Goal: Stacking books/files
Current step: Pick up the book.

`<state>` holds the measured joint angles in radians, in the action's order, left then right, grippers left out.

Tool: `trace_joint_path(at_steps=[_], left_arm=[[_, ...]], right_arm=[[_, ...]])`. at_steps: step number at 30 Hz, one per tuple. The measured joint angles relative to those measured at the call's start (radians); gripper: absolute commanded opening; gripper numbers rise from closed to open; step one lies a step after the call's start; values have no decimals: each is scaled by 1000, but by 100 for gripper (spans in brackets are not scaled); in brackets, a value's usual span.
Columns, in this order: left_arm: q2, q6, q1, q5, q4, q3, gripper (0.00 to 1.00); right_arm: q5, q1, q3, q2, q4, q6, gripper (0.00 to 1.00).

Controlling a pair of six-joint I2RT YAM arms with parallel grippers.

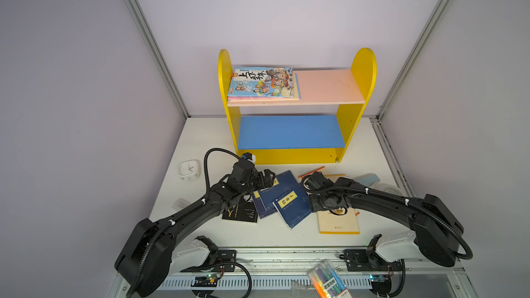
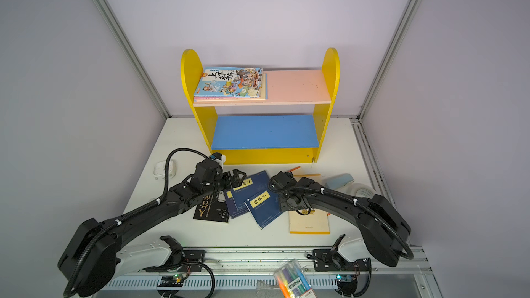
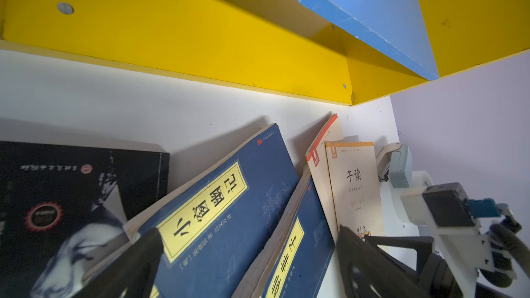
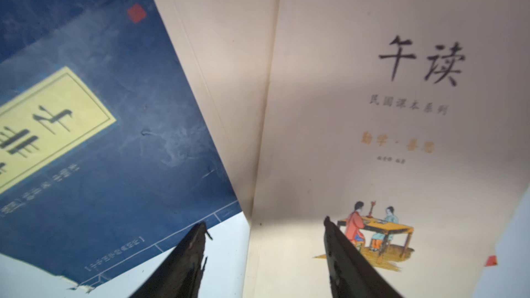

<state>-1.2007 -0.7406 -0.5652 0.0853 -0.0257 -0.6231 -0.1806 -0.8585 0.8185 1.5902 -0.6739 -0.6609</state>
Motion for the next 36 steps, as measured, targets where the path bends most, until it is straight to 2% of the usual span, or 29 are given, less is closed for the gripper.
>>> trace_joint_path(at_steps=[8,19,26,29,30,32,34,36], left_arm=[[-11,4,0,10,16,-7,97],[-11,8,0,18,33,-3,97],[-10,11,1,22,44,3,97],[-8,11,1,25,45,7,97],[-6,11,1,25,45,8,97],[-1,11,1,25,45,8,97],[5,11,1,25,45,8,97],[9,11,1,25,45,8,97]], right_arm=[[-43,-95,21,101,-38,-78,62],[-123,-140,43,150,-120,-142,54],[-137,-149,62,152,-133,-149,36],[-137,-149,72,152,-131,-142,19],[-137,-149,74,152,-131,-142,17],[-139,-149,77,152,-131,-142,19],[-145,-149,77,152,-132,-141,30],[-146,-149,77,151,-137,-134,35]])
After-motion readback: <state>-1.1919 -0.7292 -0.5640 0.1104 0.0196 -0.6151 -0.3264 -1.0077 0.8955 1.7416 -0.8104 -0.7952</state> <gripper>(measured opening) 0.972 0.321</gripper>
